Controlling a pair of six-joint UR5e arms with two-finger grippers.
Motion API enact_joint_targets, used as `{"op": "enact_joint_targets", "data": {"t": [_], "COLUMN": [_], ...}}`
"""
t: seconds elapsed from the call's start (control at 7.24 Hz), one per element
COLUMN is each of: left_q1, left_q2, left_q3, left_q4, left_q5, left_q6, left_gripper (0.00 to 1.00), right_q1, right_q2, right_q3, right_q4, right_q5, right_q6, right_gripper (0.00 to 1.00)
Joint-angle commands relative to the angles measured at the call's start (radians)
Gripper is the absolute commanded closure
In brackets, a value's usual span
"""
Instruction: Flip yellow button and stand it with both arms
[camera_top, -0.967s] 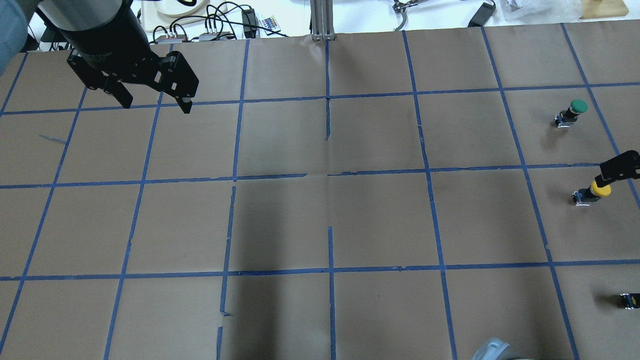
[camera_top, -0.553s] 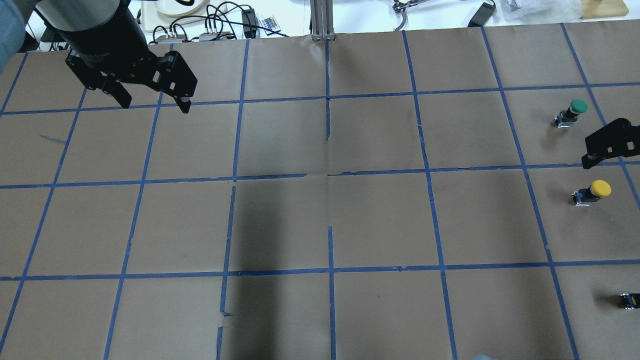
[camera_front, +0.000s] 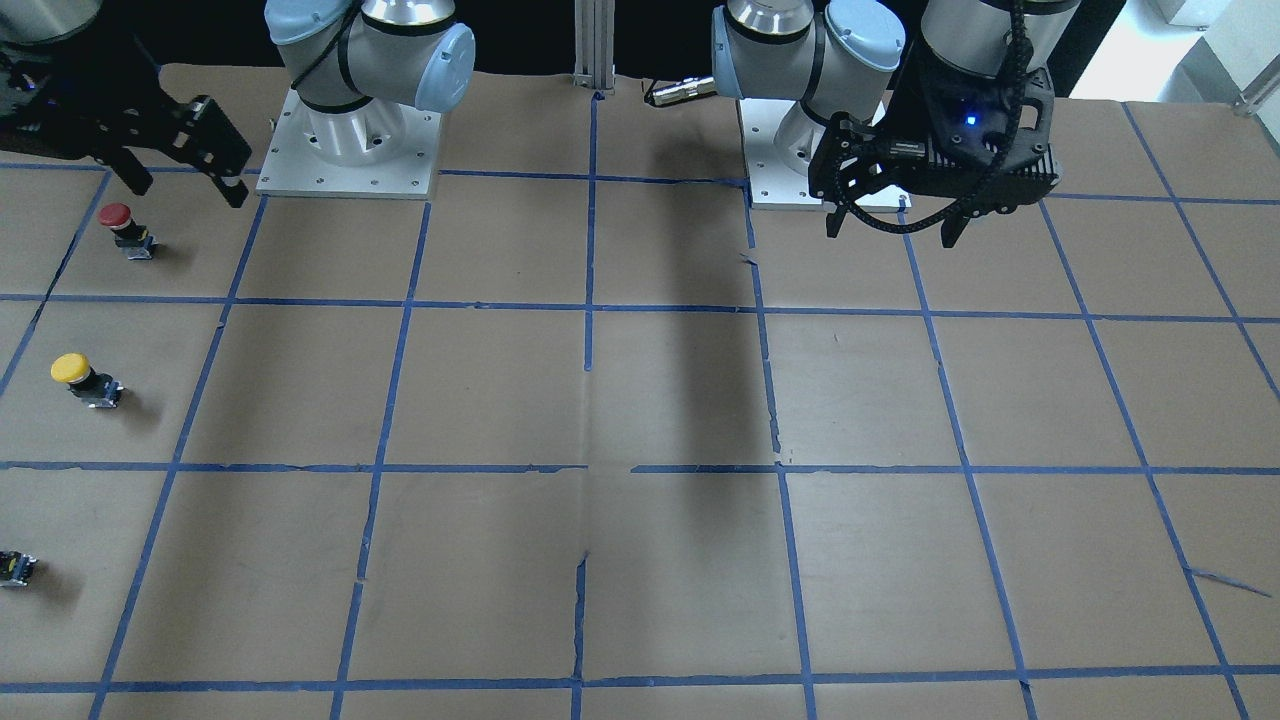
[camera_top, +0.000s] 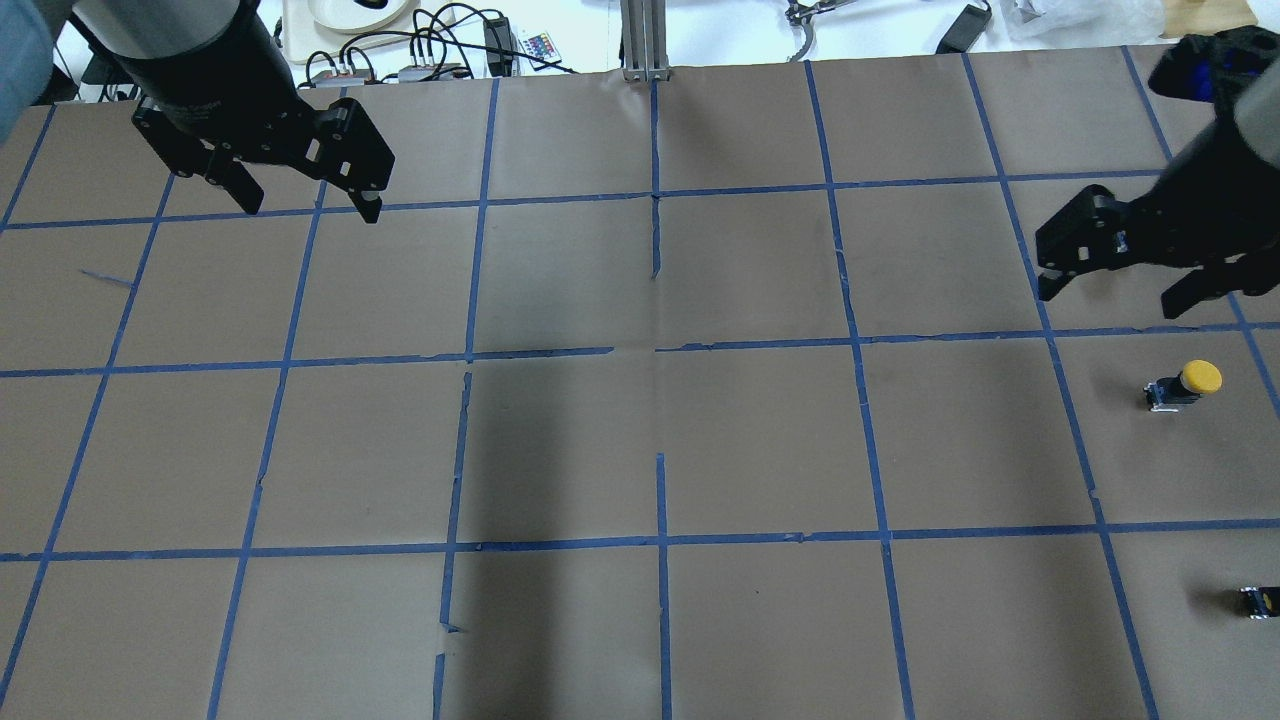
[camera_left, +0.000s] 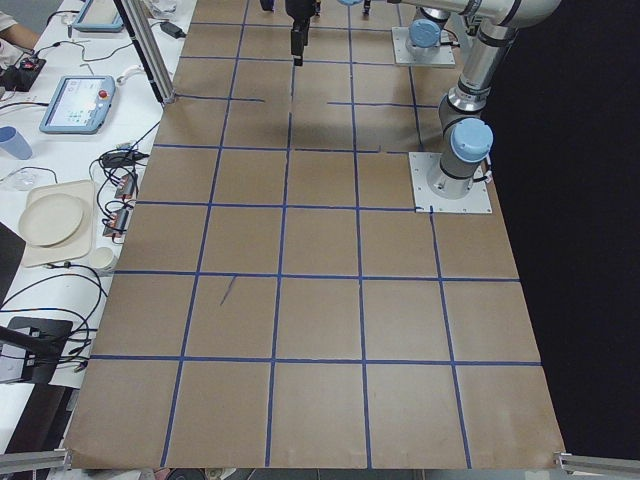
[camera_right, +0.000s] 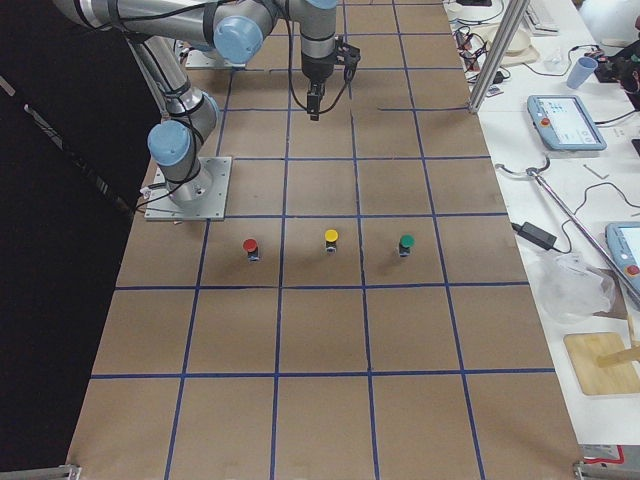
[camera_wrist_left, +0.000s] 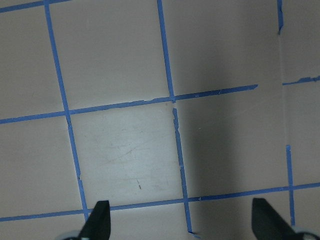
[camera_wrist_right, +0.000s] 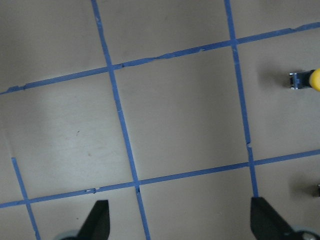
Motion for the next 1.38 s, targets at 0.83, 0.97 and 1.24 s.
{"op": "enact_joint_targets", "data": {"t": [0.83,0.97,1.24], "left_q1": [0.005,0.003,0.002], "left_q2": [-0.003,-0.003,0.000], "left_q3": [0.000,-0.007,-0.012], "left_q4": [0.008,0.017,0.026], "left_q5": [-0.005,-0.003,-0.003], "left_q6": [0.004,0.004,0.004], "left_gripper": [0.00,0.00,0.00], "right_q1": [0.223,0.221,0.211], "right_q2": [0.105,0.105,0.107], "right_q3": [-0.085,-0.085,-0.075], "right_q4": [0.010,0.011,0.010], "right_q5": [-0.069,-0.060,-0.025], "right_q6": [0.135,0.136,0.138], "right_gripper": [0.00,0.00,0.00]}}
